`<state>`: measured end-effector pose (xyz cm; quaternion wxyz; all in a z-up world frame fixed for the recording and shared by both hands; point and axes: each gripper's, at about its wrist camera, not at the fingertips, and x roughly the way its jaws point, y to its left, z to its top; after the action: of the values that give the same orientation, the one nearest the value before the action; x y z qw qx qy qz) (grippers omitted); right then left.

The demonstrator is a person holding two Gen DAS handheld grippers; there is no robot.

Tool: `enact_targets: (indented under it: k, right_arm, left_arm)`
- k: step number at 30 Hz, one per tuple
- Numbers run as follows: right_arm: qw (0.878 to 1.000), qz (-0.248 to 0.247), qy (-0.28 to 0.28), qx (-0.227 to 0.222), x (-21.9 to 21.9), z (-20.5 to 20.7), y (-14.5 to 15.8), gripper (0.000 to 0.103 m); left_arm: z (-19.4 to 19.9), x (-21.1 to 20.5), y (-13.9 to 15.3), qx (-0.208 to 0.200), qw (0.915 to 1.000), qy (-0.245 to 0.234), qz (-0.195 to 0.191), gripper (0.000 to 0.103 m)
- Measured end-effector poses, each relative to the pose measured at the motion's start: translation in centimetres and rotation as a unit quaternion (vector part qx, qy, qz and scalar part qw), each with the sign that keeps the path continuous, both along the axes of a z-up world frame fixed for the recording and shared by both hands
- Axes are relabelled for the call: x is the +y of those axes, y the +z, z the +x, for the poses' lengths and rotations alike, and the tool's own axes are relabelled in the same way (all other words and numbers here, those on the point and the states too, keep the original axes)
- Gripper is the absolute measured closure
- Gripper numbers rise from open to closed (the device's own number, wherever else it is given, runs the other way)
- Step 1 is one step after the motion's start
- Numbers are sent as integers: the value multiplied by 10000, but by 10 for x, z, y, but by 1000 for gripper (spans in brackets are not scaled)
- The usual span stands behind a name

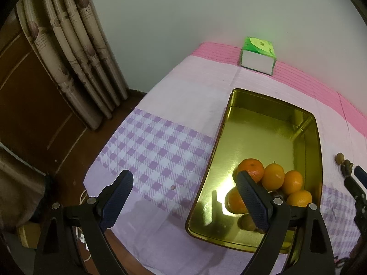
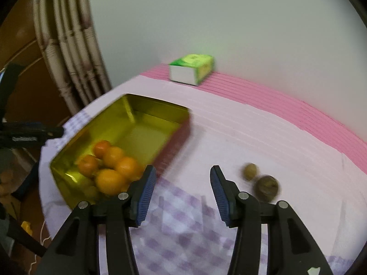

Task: Organize fruits
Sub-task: 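Grasp the dark brown round fruit on the sheet with the right gripper, then grasp the small green fruit with the left gripper while the right holds the dark fruit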

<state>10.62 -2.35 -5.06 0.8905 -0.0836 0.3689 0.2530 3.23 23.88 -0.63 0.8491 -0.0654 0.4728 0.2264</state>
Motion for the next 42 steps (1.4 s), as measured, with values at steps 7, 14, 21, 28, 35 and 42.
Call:
enact_targets:
  k: [7,14,21,28,35,42]
  right_arm:
    - [9979,-82,-639,105,-53,16,-16,56]
    - [9963,-144,-819,210,-68,31,-32,56]
    - [9959,-252,-822,297,-63,46,-50,56]
    - [9956,-203,-838,362,-64,58,-59,56]
    - [9965,-152,-775,290,-62,61,-59,62]
    - [9950,-139,-947,277,-71,58,-58,63]
  left_arm:
    - [1,-7,1,-8,9998,-167,65,12]
    - [2,-17,3,-78,9990,-424,84,12]
    - [2,-21,3,-85,9985,-542,60,12]
    - [4,-27,2,-95,9975,-705,-11,12]
    - [4,-31,3,-127,9968,-789,-47,12]
    - [5,-41,5,-156,9968,-776,56,12]
